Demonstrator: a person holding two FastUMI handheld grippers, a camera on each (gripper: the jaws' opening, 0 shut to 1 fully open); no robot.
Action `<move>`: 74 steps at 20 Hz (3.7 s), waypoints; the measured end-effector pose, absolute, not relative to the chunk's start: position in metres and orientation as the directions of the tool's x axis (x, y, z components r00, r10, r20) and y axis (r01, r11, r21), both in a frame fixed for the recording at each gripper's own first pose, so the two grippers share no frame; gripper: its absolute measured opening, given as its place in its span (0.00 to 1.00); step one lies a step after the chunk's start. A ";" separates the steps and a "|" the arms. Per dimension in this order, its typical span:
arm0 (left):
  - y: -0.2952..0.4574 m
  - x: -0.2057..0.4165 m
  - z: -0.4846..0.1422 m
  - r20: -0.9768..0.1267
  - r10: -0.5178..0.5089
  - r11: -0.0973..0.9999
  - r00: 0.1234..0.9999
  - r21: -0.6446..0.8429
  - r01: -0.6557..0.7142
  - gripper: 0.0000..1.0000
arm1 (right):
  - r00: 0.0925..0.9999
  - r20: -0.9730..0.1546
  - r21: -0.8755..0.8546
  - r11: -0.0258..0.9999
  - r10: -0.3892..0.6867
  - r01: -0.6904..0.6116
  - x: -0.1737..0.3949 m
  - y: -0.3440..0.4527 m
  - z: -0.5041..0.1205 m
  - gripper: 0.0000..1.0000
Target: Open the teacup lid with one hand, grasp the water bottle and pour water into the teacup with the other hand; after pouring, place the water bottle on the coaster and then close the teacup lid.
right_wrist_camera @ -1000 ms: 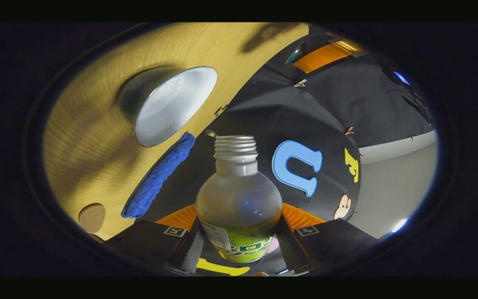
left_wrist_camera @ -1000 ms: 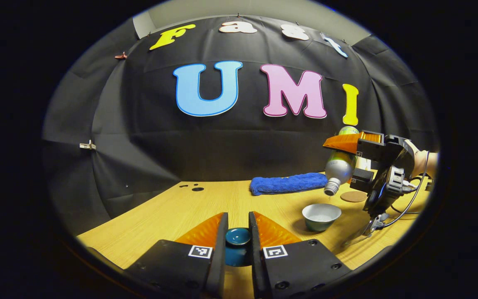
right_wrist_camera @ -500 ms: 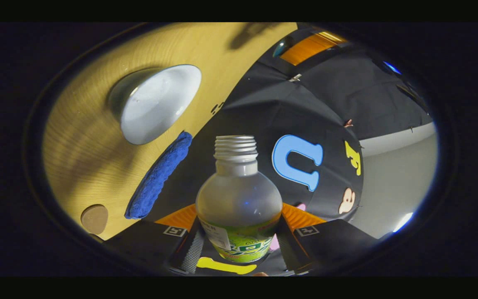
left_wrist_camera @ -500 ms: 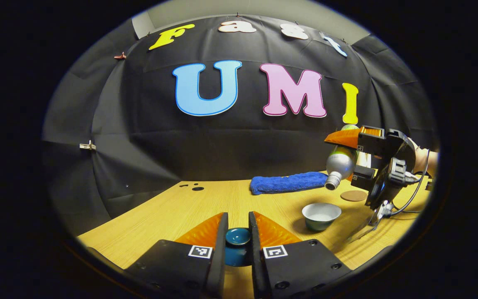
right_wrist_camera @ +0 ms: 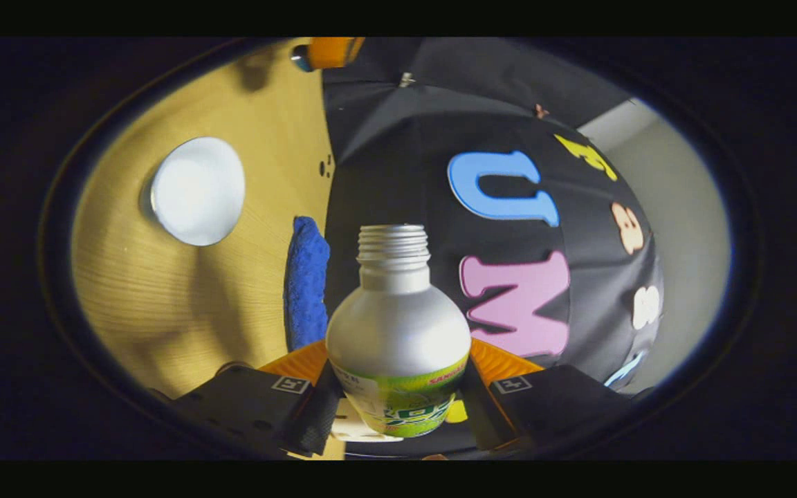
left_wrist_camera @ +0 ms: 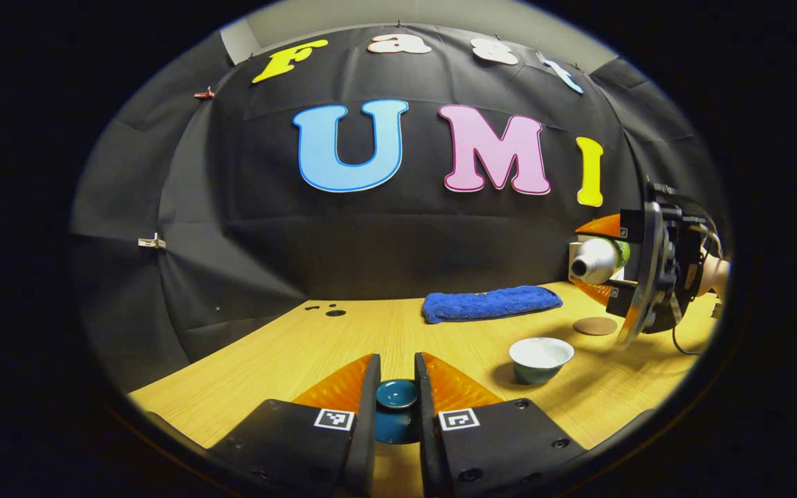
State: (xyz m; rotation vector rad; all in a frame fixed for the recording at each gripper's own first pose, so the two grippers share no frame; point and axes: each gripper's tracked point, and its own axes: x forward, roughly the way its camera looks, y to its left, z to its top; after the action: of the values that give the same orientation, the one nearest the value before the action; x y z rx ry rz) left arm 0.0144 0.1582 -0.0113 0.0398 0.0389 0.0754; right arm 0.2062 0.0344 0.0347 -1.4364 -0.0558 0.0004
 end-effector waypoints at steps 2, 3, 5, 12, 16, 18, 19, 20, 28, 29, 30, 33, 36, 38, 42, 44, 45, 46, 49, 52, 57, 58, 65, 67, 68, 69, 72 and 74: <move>0.157 0.013 -0.011 -0.041 0.082 0.996 0.996 0.038 -0.081 0.30 | 1.000 0.028 -0.958 0.284 -0.013 0.031 0.204 0.020 0.041 0.80; 0.155 0.012 -0.009 -0.039 0.083 0.996 0.996 0.038 -0.082 0.30 | 0.999 0.016 -0.927 0.373 -0.030 0.026 0.199 0.014 0.041 0.80; 0.148 0.014 0.000 -0.022 0.080 0.996 0.997 0.045 -0.079 0.30 | 0.999 -0.017 -0.835 0.551 -0.031 0.003 0.194 0.011 0.042 0.80; 0.091 0.022 0.039 0.053 -0.014 0.998 0.999 0.068 0.010 0.30 | 0.998 -0.069 -0.383 0.923 -0.003 -0.024 0.183 -0.007 0.049 0.80; 0.074 0.020 0.051 0.077 -0.033 0.997 0.997 0.079 0.027 0.30 | 0.997 -0.075 -0.199 0.979 0.034 -0.049 0.189 -0.013 0.040 0.80; 0.067 0.020 0.054 0.082 -0.042 0.996 0.996 0.080 0.035 0.30 | 0.994 -0.095 -0.117 0.991 0.046 -0.057 0.193 -0.018 0.031 0.80; 0.065 0.019 0.054 0.081 -0.047 0.997 0.996 0.069 0.042 0.30 | 0.992 -0.105 -0.053 0.996 0.070 -0.075 0.194 -0.016 0.028 0.80; 0.062 0.020 0.056 0.085 -0.048 0.997 0.995 0.062 0.043 0.30 | 0.991 -0.108 0.002 0.997 0.080 -0.080 0.198 -0.017 0.025 0.81; 0.066 0.025 0.047 0.062 -0.034 0.999 0.998 0.040 0.031 0.30 | 0.990 -0.142 0.041 0.999 0.022 -0.016 0.239 -0.046 -0.017 0.80; 0.066 0.026 0.045 0.056 -0.035 0.999 0.998 0.034 0.033 0.30 | 0.990 -0.141 0.044 0.999 0.023 -0.016 0.241 -0.047 -0.019 0.81; 0.065 0.027 0.043 0.049 -0.038 0.999 0.998 0.027 0.037 0.30 | 0.990 -0.141 0.043 0.999 0.022 -0.016 0.242 -0.048 -0.020 0.81; 0.065 0.027 0.038 0.031 -0.042 0.999 0.999 0.021 0.042 0.30 | 0.986 -0.161 0.064 0.998 0.028 -0.018 0.243 -0.050 -0.030 0.82; 0.066 0.024 0.040 0.035 -0.035 0.999 0.999 0.024 0.035 0.32 | 0.985 -0.170 0.084 0.996 0.037 -0.022 0.243 -0.051 -0.033 0.83; 0.068 0.022 0.040 0.034 -0.028 0.999 0.999 0.028 0.027 0.30 | 0.984 -0.174 0.084 0.996 0.038 -0.024 0.243 -0.051 -0.034 0.84; 0.070 0.018 0.040 0.029 -0.019 0.999 0.999 0.032 0.018 0.28 | 0.982 -0.184 0.072 0.997 0.031 -0.018 0.241 -0.051 -0.036 0.91; 0.073 0.014 0.039 0.028 -0.007 0.999 1.000 0.040 0.006 0.30 | 0.983 -0.181 0.049 0.999 0.009 0.000 0.239 -0.053 -0.035 0.99; 0.074 0.012 0.040 0.031 -0.004 0.999 1.000 0.045 0.003 0.27 | 0.984 -0.178 0.041 0.999 0.005 0.002 0.238 -0.053 -0.034 0.94; 0.075 0.010 0.042 0.031 -0.001 0.999 1.000 0.049 -0.001 0.27 | 0.984 -0.176 0.036 0.999 0.002 0.004 0.237 -0.053 -0.033 1.00; 0.075 0.005 0.043 0.036 0.006 0.998 0.999 0.056 -0.008 0.30 | 0.981 -0.192 0.037 0.999 0.002 0.005 0.230 -0.050 -0.038 1.00; 0.075 0.000 0.046 0.046 0.015 0.998 0.999 0.056 -0.017 0.27 | 0.973 -0.229 0.015 1.000 -0.010 0.014 0.220 -0.049 -0.046 1.00; 0.075 -0.009 0.045 0.047 0.027 0.998 0.999 0.052 -0.029 0.27 | 0.962 -0.268 0.035 0.997 -0.056 0.068 0.195 -0.057 -0.049 1.00; 0.074 -0.010 0.045 0.046 0.024 0.998 0.999 0.052 -0.027 0.30 | 0.963 -0.266 0.052 0.996 -0.049 0.065 0.189 -0.055 -0.047 1.00; 0.065 -0.010 0.041 0.039 0.011 1.000 0.999 0.024 -0.012 0.33 | 0.966 -0.255 -0.018 0.999 -0.048 0.045 0.145 -0.048 -0.042 1.00; 0.064 -0.003 0.044 0.043 0.013 1.000 0.999 0.027 -0.015 0.30 | 0.971 -0.236 -0.080 0.997 -0.039 0.020 0.134 -0.042 -0.034 1.00; 0.062 0.002 0.045 0.041 0.010 0.999 0.999 0.031 -0.011 0.30 | 0.977 -0.212 -0.107 0.994 -0.033 0.010 0.128 -0.037 -0.026 1.00; 0.059 0.007 0.044 0.039 0.005 0.999 0.999 0.032 -0.006 0.30 | 0.982 -0.189 -0.118 0.993 -0.024 0.002 0.122 -0.033 -0.019 1.00; 0.048 0.020 0.042 0.026 -0.023 1.000 0.999 0.021 0.022 0.30 | 0.987 -0.155 -0.077 0.996 0.031 -0.043 0.109 -0.017 -0.004 0.96; 0.042 0.030 0.039 0.019 -0.039 0.999 0.999 0.009 0.039 0.30 | 0.990 -0.134 -0.058 0.997 0.039 -0.047 0.103 -0.017 0.005 0.96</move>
State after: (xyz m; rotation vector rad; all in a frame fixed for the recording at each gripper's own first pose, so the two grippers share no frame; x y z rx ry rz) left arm 0.0304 0.0422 0.0388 0.0091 -0.0191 -0.0390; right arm 0.1034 -0.0165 0.0049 -0.0613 0.1332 0.0430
